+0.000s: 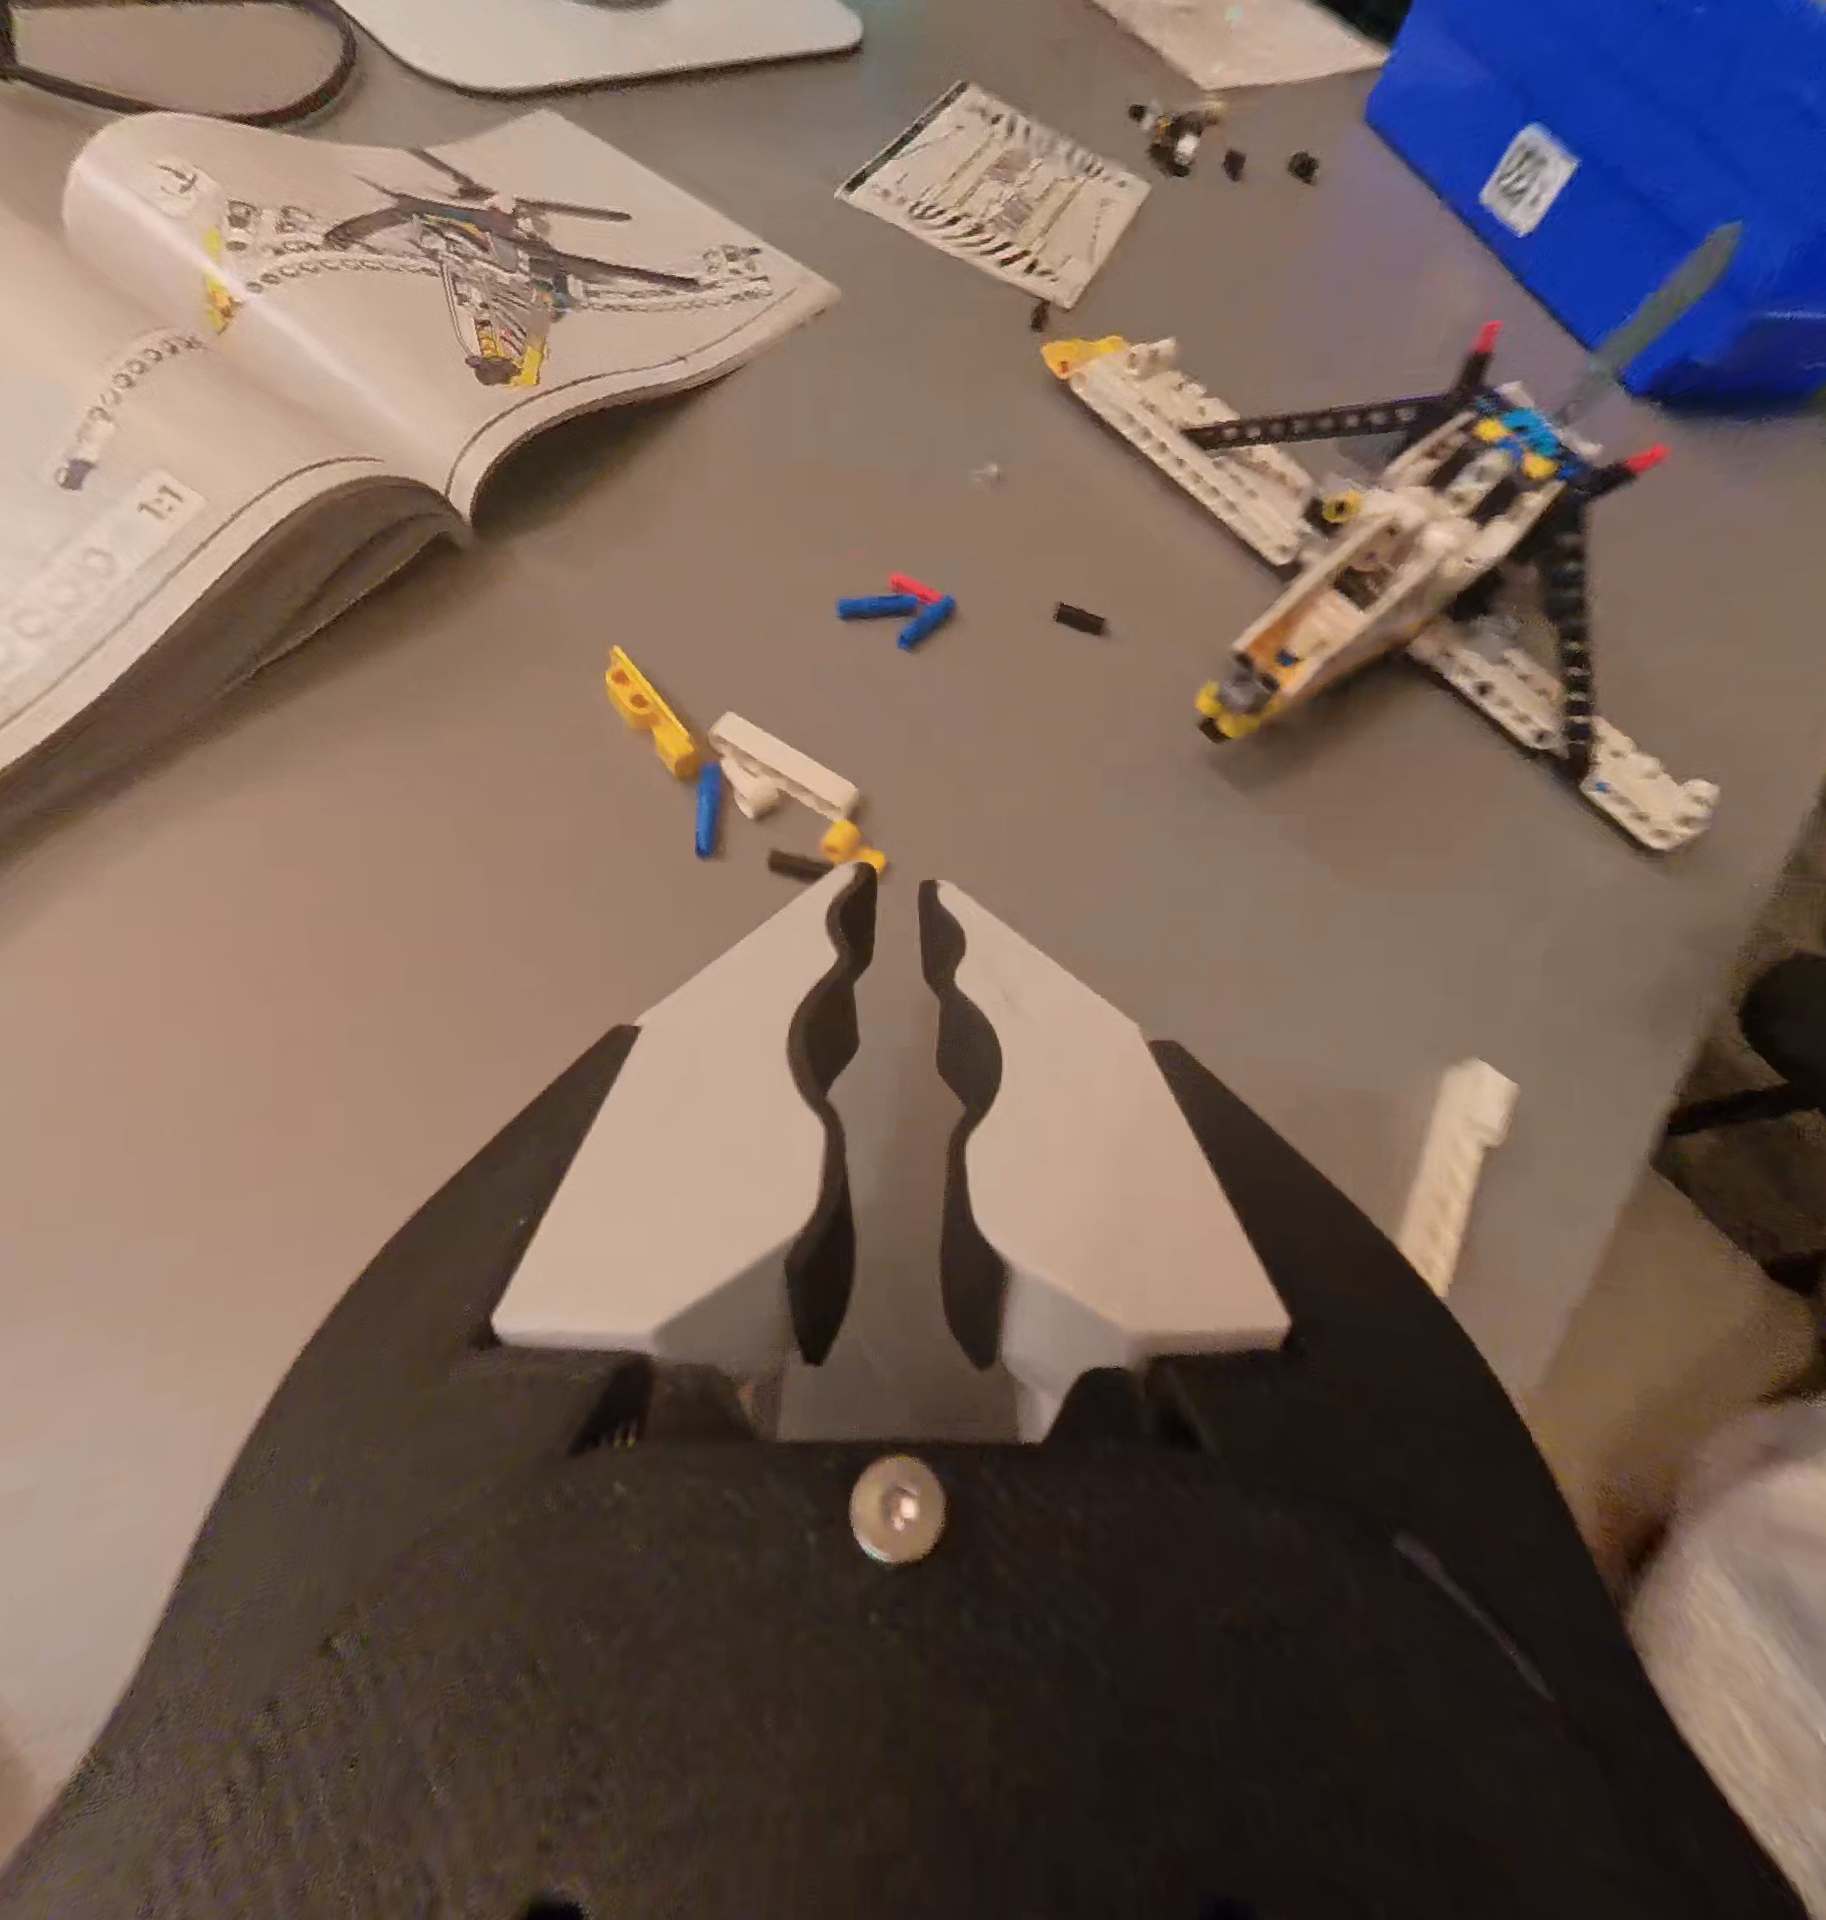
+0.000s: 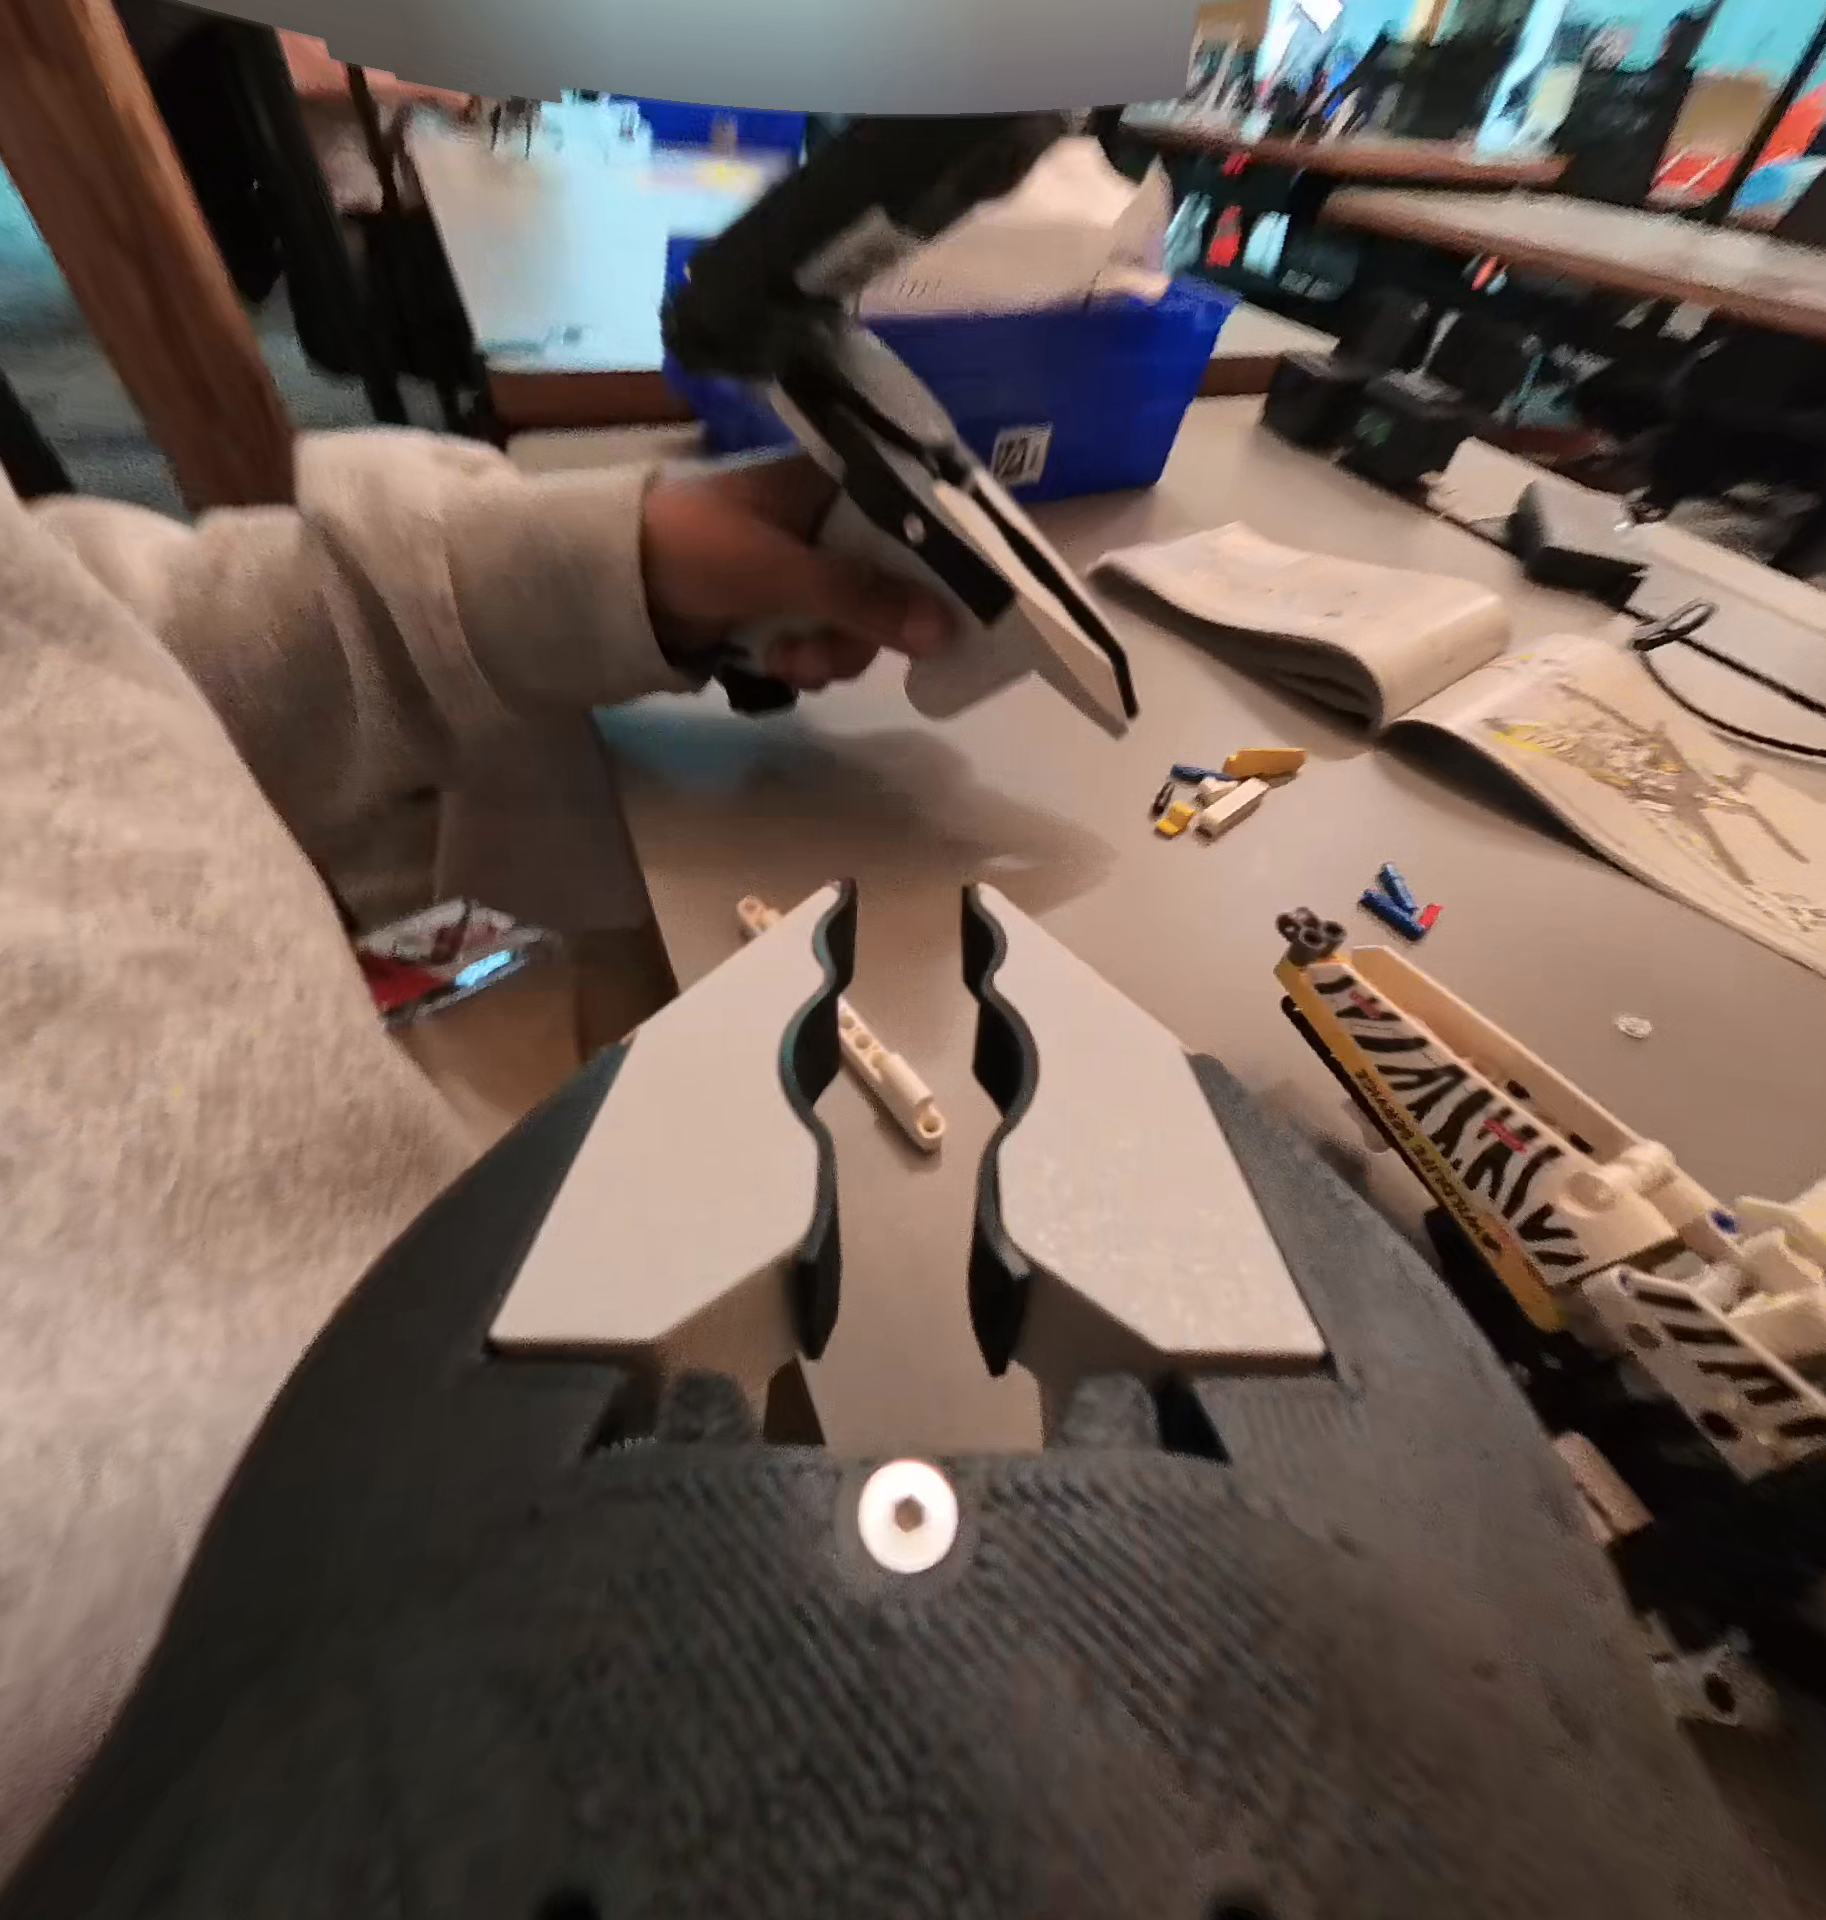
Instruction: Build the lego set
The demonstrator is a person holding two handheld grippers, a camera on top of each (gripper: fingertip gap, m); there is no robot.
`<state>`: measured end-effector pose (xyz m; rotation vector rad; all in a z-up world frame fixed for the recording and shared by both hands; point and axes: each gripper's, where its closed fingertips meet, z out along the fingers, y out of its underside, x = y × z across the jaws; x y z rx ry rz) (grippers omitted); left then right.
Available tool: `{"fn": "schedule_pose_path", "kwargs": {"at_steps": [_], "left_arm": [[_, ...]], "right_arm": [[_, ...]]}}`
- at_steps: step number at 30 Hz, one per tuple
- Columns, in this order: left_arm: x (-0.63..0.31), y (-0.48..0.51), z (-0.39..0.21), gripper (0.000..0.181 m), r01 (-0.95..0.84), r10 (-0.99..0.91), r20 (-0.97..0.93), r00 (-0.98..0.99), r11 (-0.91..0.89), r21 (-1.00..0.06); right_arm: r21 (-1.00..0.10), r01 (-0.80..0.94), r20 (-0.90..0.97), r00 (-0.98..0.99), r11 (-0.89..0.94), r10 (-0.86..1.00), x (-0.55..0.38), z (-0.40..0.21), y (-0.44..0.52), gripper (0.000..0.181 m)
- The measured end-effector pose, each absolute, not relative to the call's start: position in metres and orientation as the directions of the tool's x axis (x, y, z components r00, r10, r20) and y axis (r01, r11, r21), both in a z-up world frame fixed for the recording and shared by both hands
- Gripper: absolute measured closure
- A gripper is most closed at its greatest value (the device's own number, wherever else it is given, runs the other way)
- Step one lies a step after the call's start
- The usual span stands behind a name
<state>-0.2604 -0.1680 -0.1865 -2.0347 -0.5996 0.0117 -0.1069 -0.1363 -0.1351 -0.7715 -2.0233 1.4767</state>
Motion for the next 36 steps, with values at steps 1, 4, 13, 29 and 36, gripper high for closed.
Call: {"fn": "schedule_pose_path", "kwargs": {"at_steps": [1, 4, 13, 29, 36], "left_arm": [[-0.27, -0.162, -0.192, 0.176, 0.406, 0.435, 0.211, 0.876, -0.425, -0.809], [-0.3, -0.156, -0.208, 0.176, 0.37, 0.505, 0.078, 0.86, -0.51, -0.777], [-0.304, -0.141, -0.225, 0.159, 0.353, 0.474, 0.028, 0.88, -0.613, -0.707], [-0.298, -0.152, -0.211, 0.169, 0.413, 0.486, 0.151, 0.861, -0.495, -0.765], [-0.294, -0.158, -0.215, 0.157, 0.362, 0.487, 0.058, 0.872, -0.558, -0.746]], "right_arm": [[-0.972, 0.128, 0.055, -0.69, 0.197, 0.722, -0.108, -0.132, -0.134, 0.164], [-0.993, 0.096, -0.013, -0.671, 0.07, 0.742, -0.111, -0.128, -0.126, 0.166], [-0.965, 0.208, -0.262, -0.729, -0.16, 0.632, -0.113, -0.126, -0.121, 0.168], [-0.952, 0.222, -0.304, -0.737, -0.209, 0.603, -0.112, -0.124, -0.12, 0.165], [-0.952, 0.227, -0.307, -0.742, -0.207, 0.596, -0.112, -0.125, -0.122, 0.166]]}}
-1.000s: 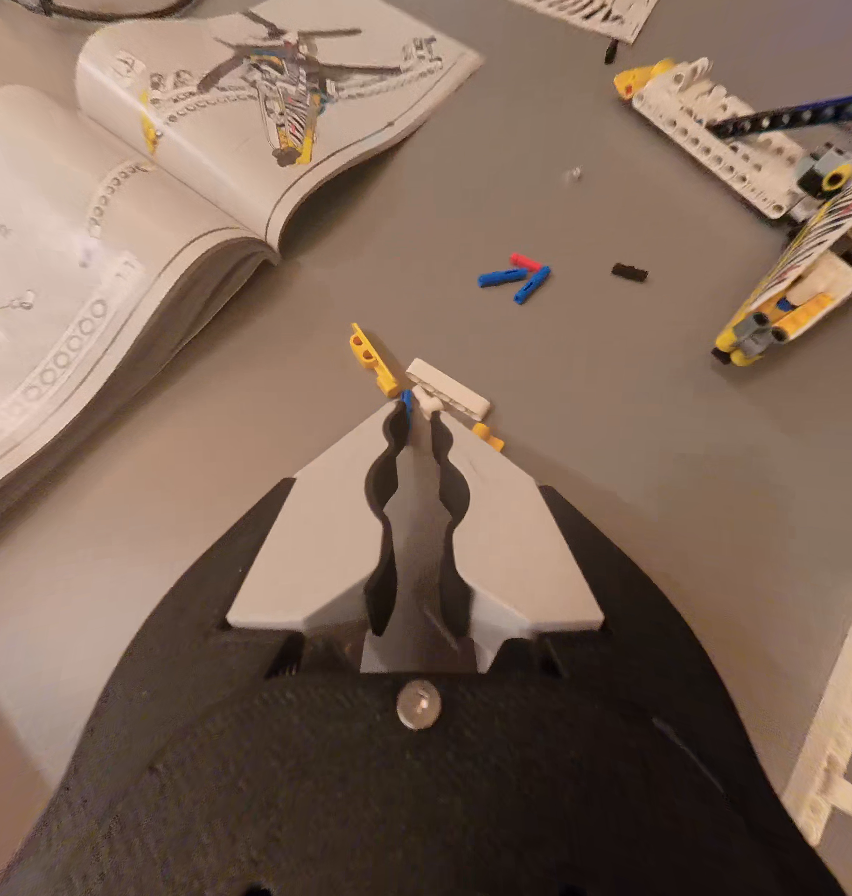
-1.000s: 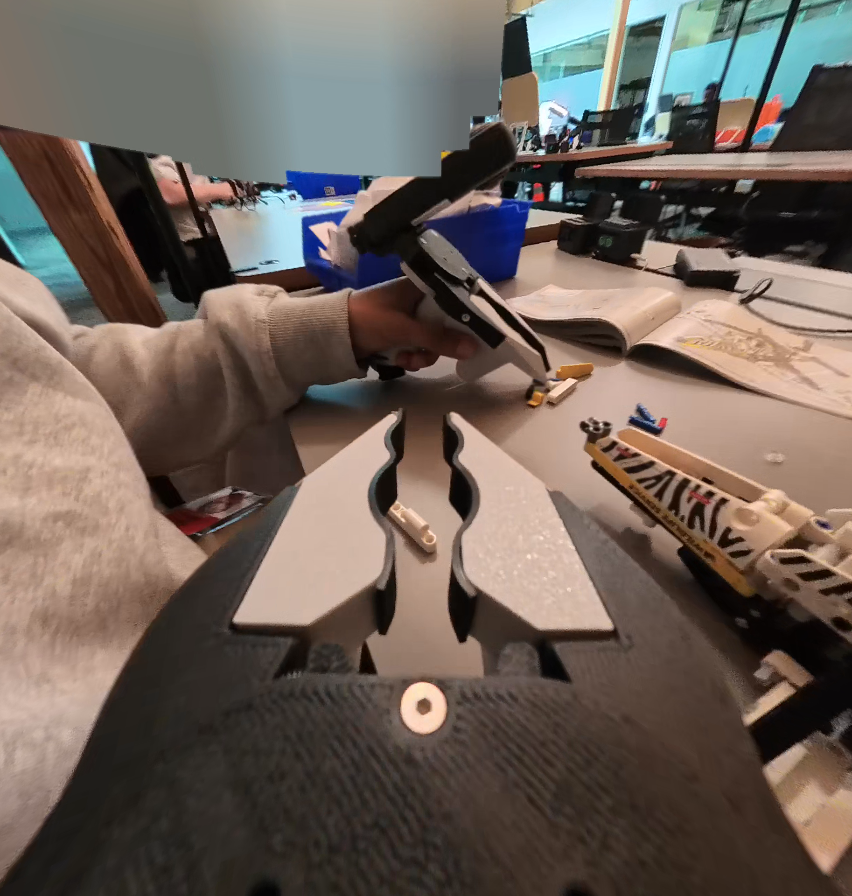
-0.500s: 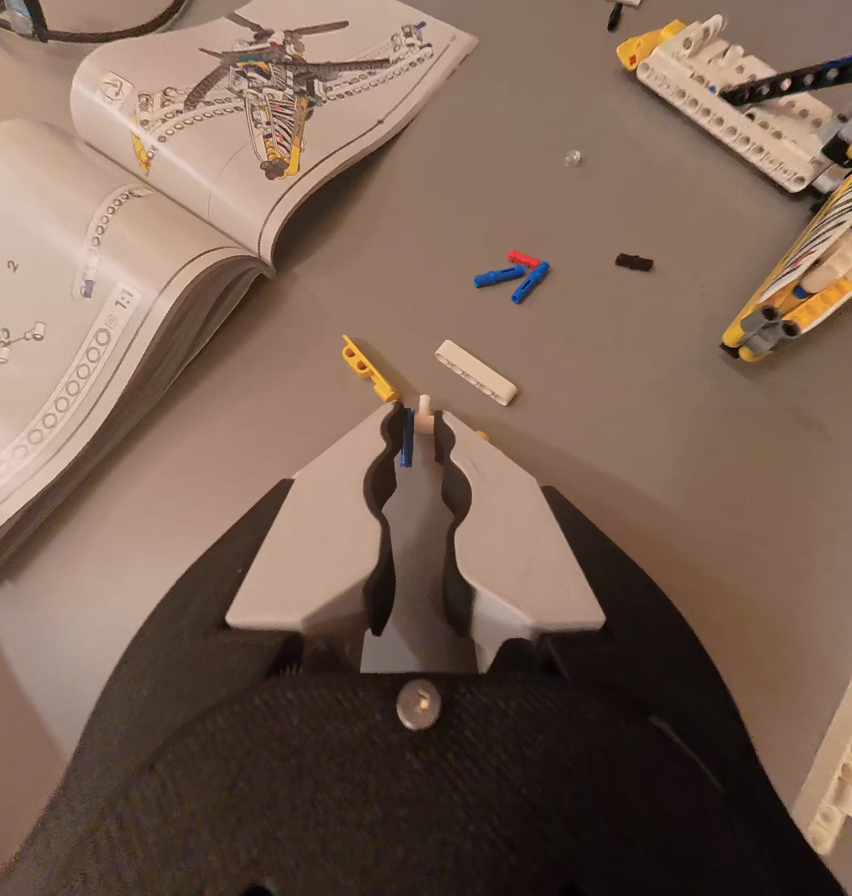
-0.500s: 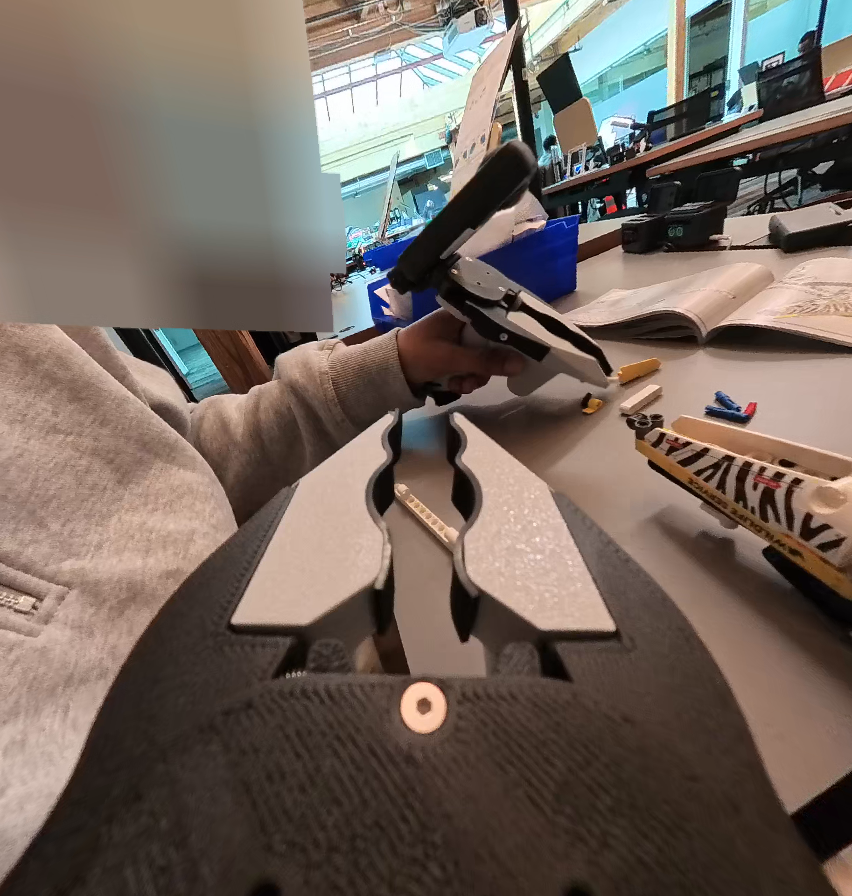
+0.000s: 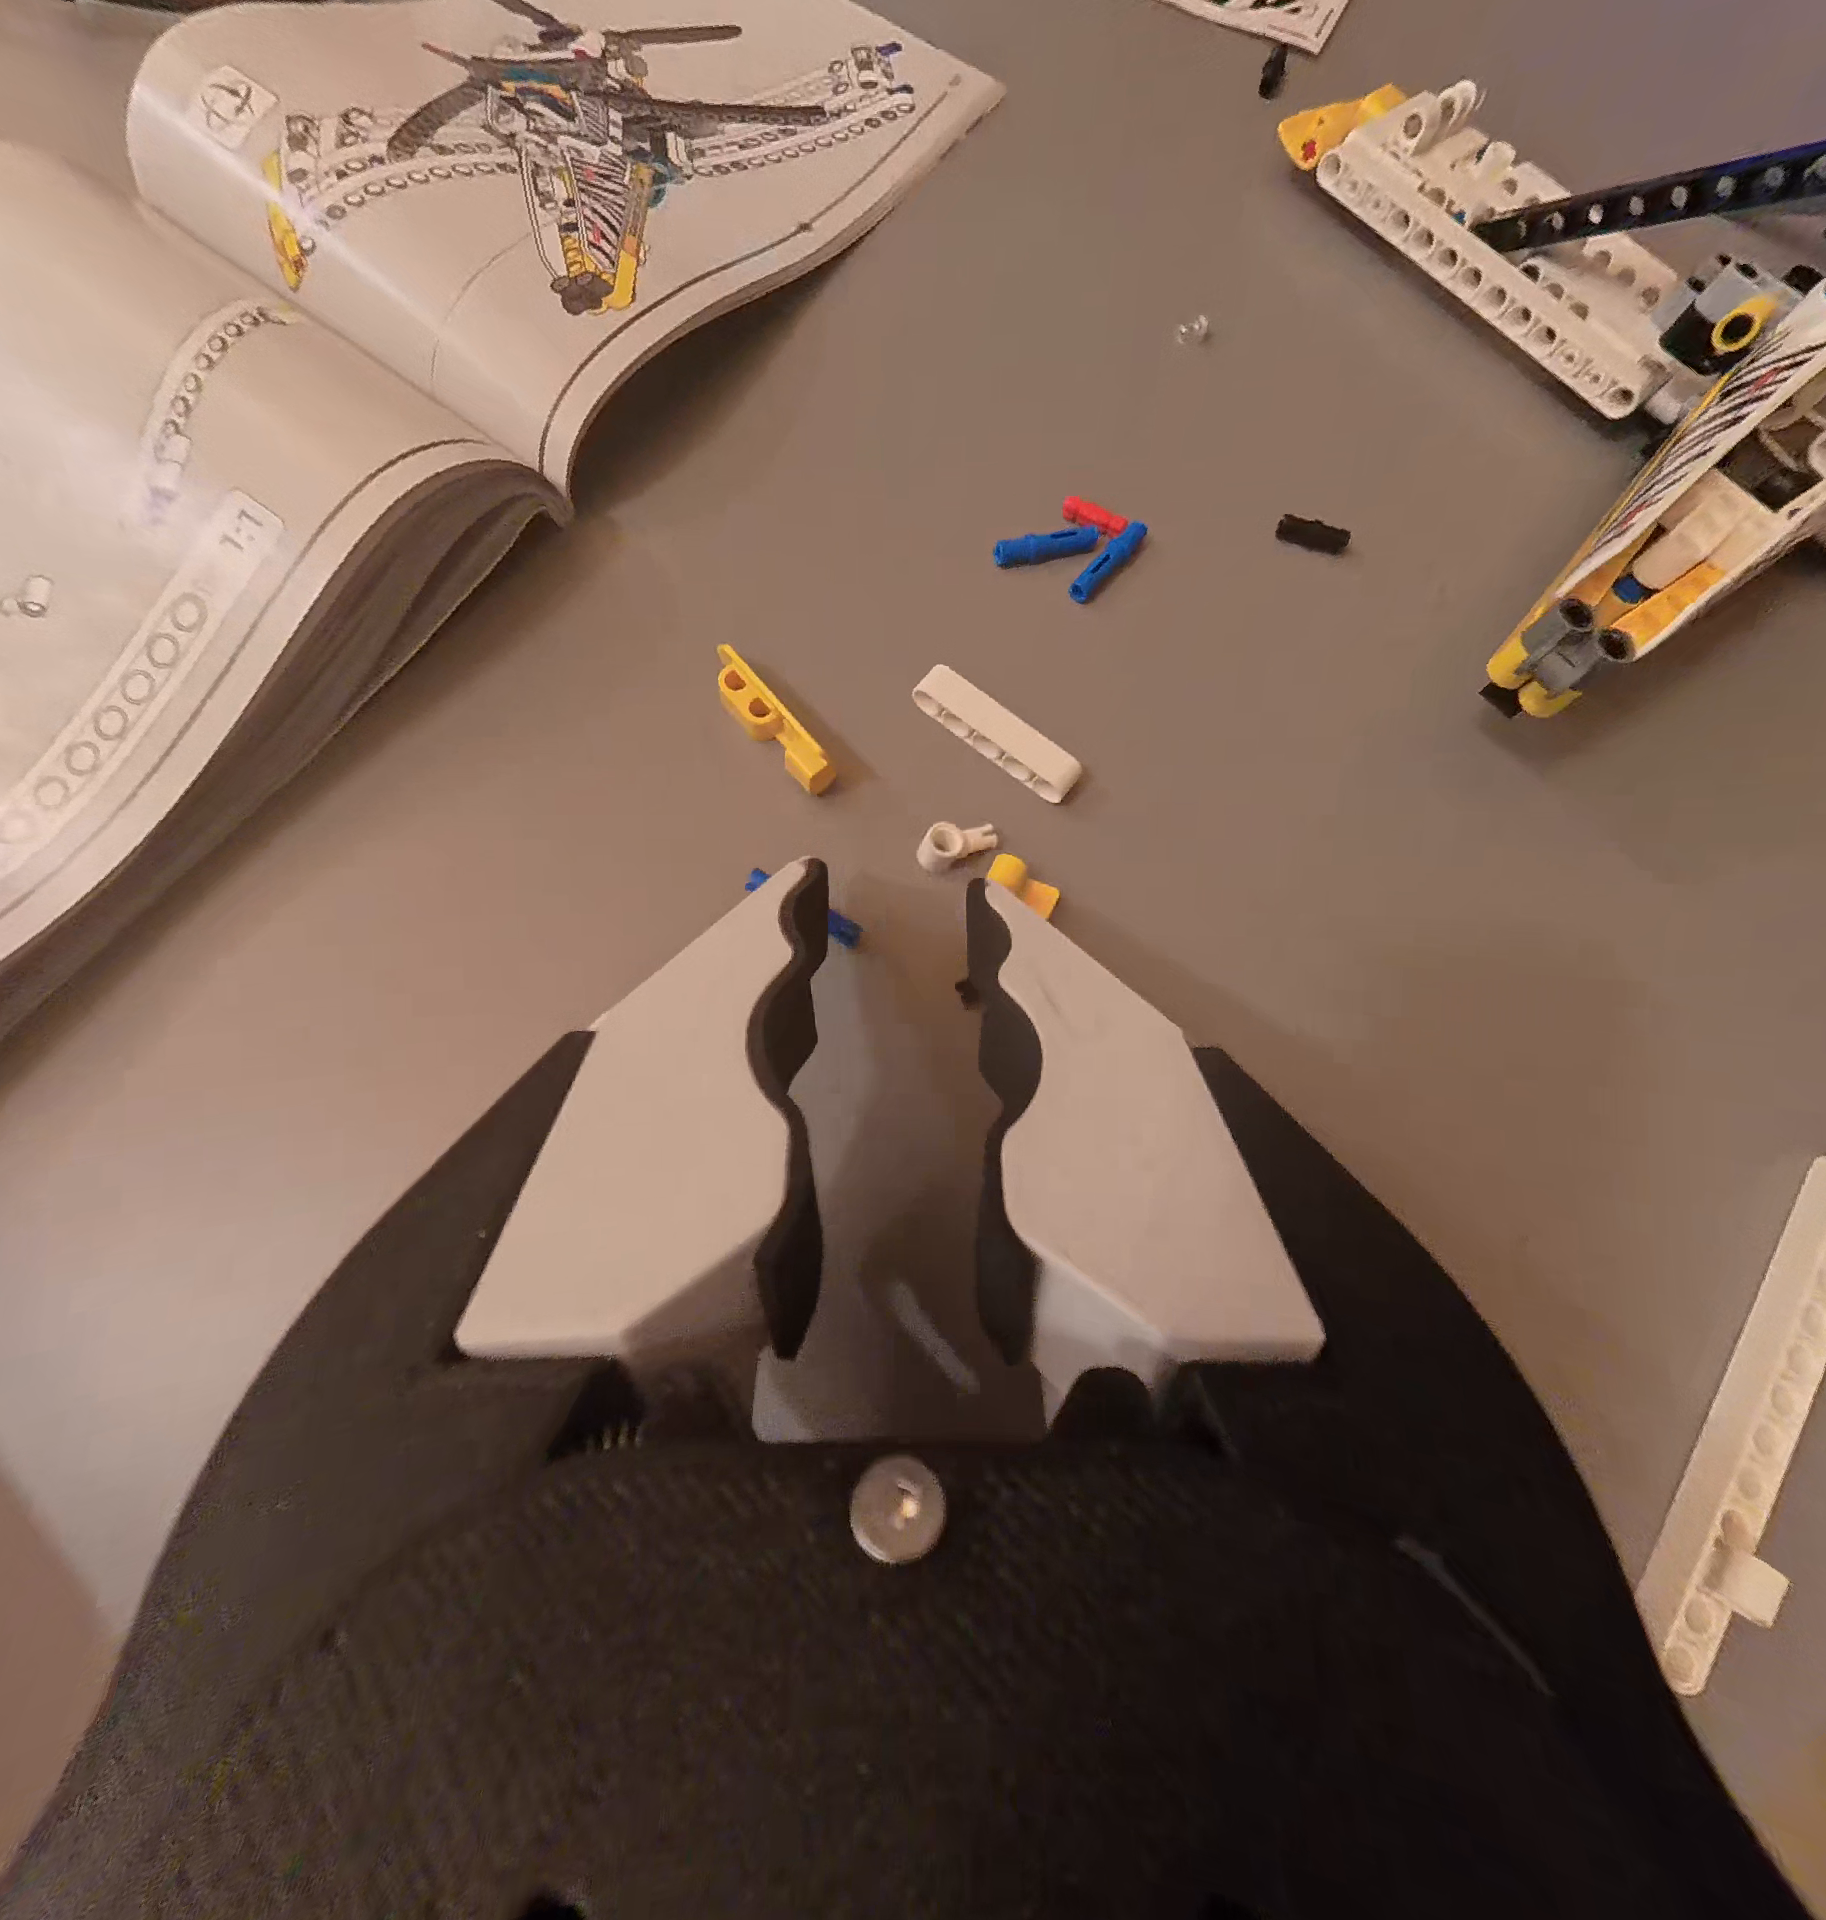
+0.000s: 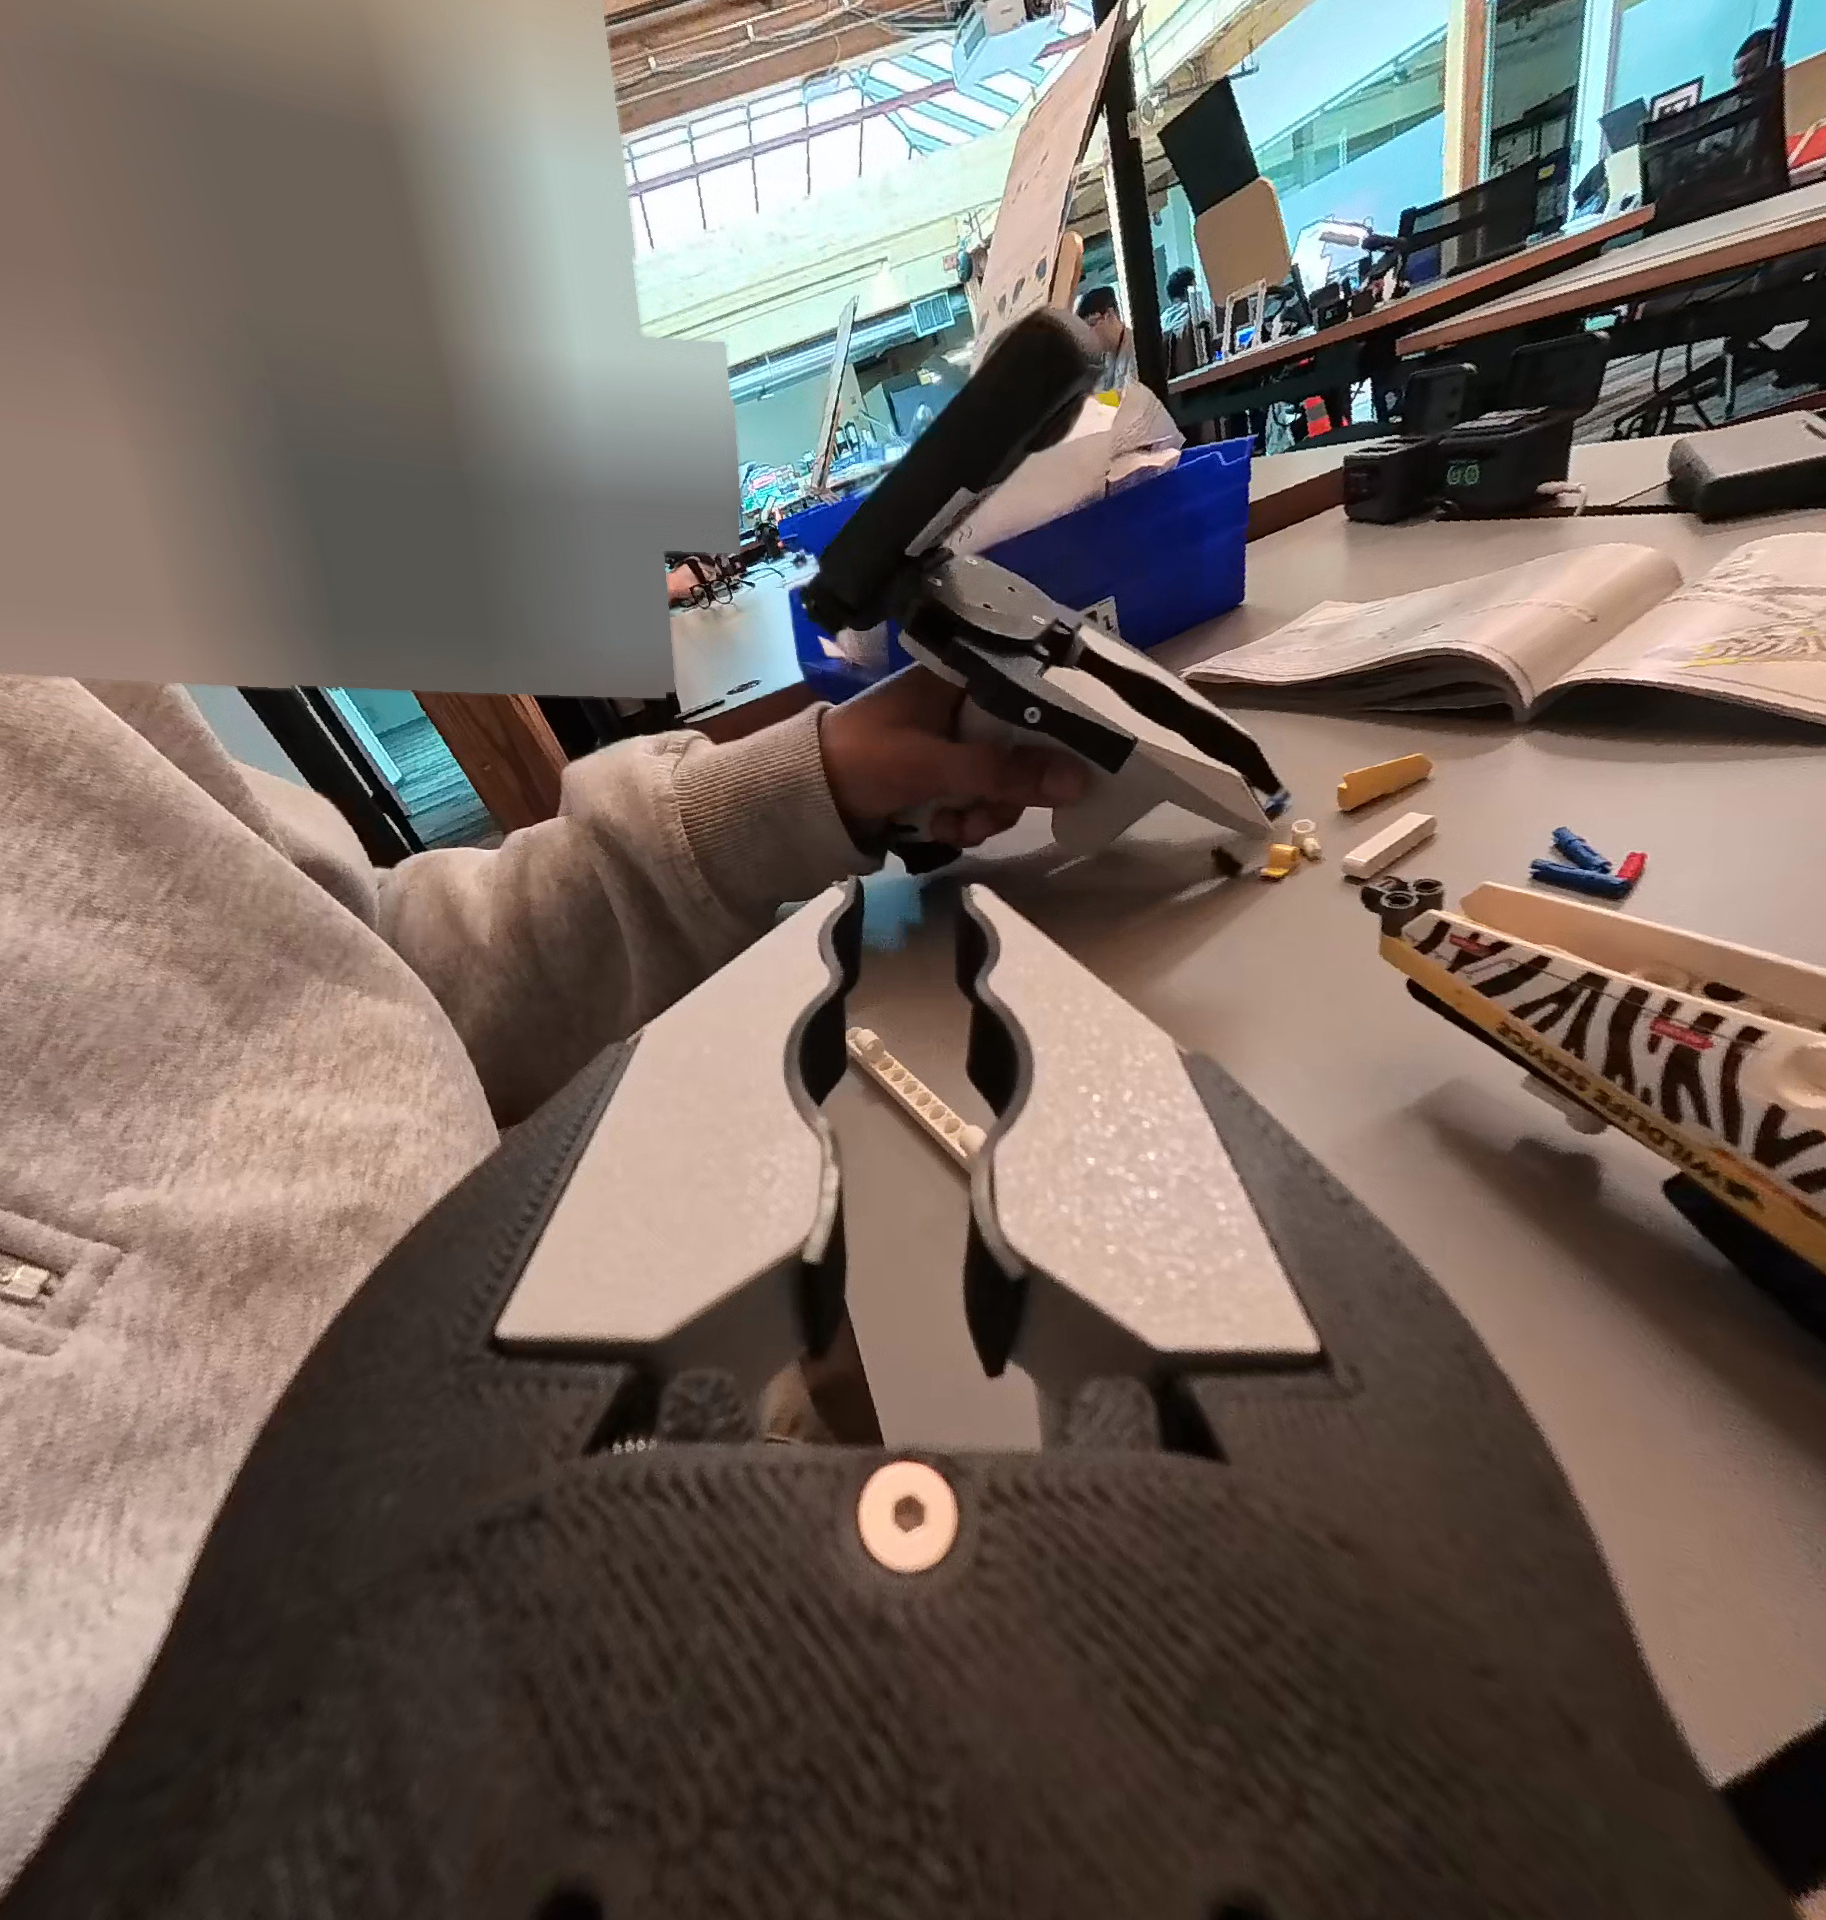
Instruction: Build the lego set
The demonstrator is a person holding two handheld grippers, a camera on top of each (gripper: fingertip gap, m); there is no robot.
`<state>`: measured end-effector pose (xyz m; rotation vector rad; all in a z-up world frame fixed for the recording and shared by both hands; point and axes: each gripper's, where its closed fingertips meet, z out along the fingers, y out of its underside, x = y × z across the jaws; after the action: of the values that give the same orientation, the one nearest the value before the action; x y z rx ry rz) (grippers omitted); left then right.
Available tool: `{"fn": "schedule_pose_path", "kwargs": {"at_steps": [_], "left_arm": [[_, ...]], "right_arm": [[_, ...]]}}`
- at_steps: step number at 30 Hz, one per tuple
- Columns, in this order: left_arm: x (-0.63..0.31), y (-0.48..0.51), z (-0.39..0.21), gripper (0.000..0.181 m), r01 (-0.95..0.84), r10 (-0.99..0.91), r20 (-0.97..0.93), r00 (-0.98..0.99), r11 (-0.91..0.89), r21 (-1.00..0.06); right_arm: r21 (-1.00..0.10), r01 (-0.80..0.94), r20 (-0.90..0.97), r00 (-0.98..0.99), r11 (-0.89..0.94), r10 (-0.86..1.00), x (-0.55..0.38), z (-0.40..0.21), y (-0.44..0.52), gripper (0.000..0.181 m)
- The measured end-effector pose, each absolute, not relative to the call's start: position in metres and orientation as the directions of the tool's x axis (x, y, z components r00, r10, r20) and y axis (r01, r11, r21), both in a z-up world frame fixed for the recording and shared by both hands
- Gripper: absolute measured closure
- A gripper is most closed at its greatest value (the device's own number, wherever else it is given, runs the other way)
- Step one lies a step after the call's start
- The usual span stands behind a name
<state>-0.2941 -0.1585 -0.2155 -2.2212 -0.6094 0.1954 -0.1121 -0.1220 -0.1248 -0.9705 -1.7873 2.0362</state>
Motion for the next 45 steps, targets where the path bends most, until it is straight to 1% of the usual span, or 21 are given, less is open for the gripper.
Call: {"fn": "schedule_pose_path", "kwargs": {"at_steps": [5, 9, 14, 16, 20, 24, 28, 30, 31, 32, 34, 36, 38, 39, 40, 42, 43, 44, 45], "left_arm": [[-0.287, -0.152, -0.208, 0.159, 0.318, 0.431, 0.059, 0.901, -0.56, -0.765], [-0.286, -0.147, -0.219, 0.16, 0.282, 0.379, 0.028, 0.925, -0.634, -0.72], [-0.292, -0.142, -0.217, 0.165, 0.292, 0.385, 0.035, 0.922, -0.633, -0.717], [-0.29, -0.141, -0.217, 0.171, 0.313, 0.377, 0.074, 0.923, -0.629, -0.711], [-0.29, -0.146, -0.216, 0.166, 0.338, 0.382, 0.102, 0.918, -0.624, -0.705], [-0.294, -0.148, -0.208, 0.164, 0.357, 0.396, 0.131, 0.909, -0.576, -0.736], [-0.293, -0.15, -0.219, 0.165, 0.35, 0.376, 0.124, 0.918, -0.626, -0.696], [-0.29, -0.15, -0.226, 0.166, 0.338, 0.358, 0.116, 0.926, -0.655, -0.676], [-0.289, -0.148, -0.224, 0.175, 0.33, 0.348, 0.117, 0.93, -0.651, -0.684], [-0.287, -0.146, -0.222, 0.176, 0.327, 0.338, 0.126, 0.933, -0.645, -0.69], [-0.283, -0.144, -0.214, 0.176, 0.34, 0.339, 0.153, 0.928, -0.609, -0.716], [-0.278, -0.14, -0.199, 0.176, 0.378, 0.351, 0.21, 0.913, -0.529, -0.76], [-0.265, -0.135, -0.177, 0.177, 0.467, 0.339, 0.348, 0.874, -0.389, -0.794], [-0.255, -0.131, -0.162, 0.177, 0.543, 0.309, 0.46, 0.832, -0.287, -0.79], [-0.242, -0.128, -0.146, 0.177, 0.639, 0.244, 0.595, 0.765, -0.176, -0.749], [-0.212, -0.123, -0.114, 0.177, 0.822, 0.041, 0.821, 0.569, -0.014, -0.569], [-0.196, -0.121, -0.105, 0.177, 0.878, -0.046, 0.877, 0.478, 0.008, -0.478], [-0.18, -0.119, -0.101, 0.177, 0.907, -0.098, 0.903, 0.419, -0.001, -0.421], [-0.163, -0.115, -0.099, 0.177, 0.918, -0.126, 0.912, 0.391, -0.022, -0.396]], "right_arm": [[-0.945, 0.23, -0.325, -0.744, -0.232, 0.584, -0.112, -0.123, -0.12, 0.166], [-0.943, 0.229, -0.329, -0.747, -0.241, 0.577, -0.111, -0.122, -0.119, 0.166], [-0.945, 0.231, -0.324, -0.75, -0.231, 0.576, -0.11, -0.124, -0.121, 0.165], [-0.946, 0.231, -0.322, -0.75, -0.227, 0.577, -0.11, -0.124, -0.121, 0.165], [-0.947, 0.227, -0.319, -0.751, -0.229, 0.578, -0.109, -0.124, -0.121, 0.165], [-0.945, 0.229, -0.325, -0.75, -0.236, 0.576, -0.11, -0.124, -0.121, 0.165], [-0.944, 0.237, -0.329, -0.749, -0.232, 0.575, -0.11, -0.125, -0.121, 0.165], [-0.943, 0.241, -0.33, -0.749, -0.227, 0.575, -0.11, -0.126, -0.122, 0.164], [-0.944, 0.243, -0.33, -0.748, -0.225, 0.576, -0.11, -0.126, -0.122, 0.164], [-0.944, 0.245, -0.33, -0.748, -0.223, 0.576, -0.11, -0.126, -0.122, 0.164], [-0.945, 0.244, -0.327, -0.745, -0.22, 0.581, -0.111, -0.127, -0.122, 0.164], [-0.948, 0.233, -0.319, -0.736, -0.219, 0.598, -0.112, -0.126, -0.121, 0.164], [-0.956, 0.193, -0.292, -0.695, -0.222, 0.657, -0.115, -0.124, -0.116, 0.157], [-0.964, 0.152, -0.263, -0.659, -0.218, 0.705, -0.118, -0.122, -0.111, 0.154], [-0.975, 0.099, -0.216, -0.625, -0.198, 0.75, -0.118, -0.118, -0.109, 0.153], [-0.996, -0.017, -0.063, -0.547, -0.086, 0.835, -0.117, -0.111, -0.106, 0.153], [-0.997, -0.071, 0.042, -0.488, 0.008, 0.872, -0.117, -0.108, -0.105, 0.152], [-0.987, -0.113, 0.151, -0.422, 0.113, 0.894, -0.117, -0.106, -0.103, 0.152], [-0.967, -0.142, 0.249, -0.358, 0.211, 0.9, -0.115, -0.103, -0.102, 0.154]]}}
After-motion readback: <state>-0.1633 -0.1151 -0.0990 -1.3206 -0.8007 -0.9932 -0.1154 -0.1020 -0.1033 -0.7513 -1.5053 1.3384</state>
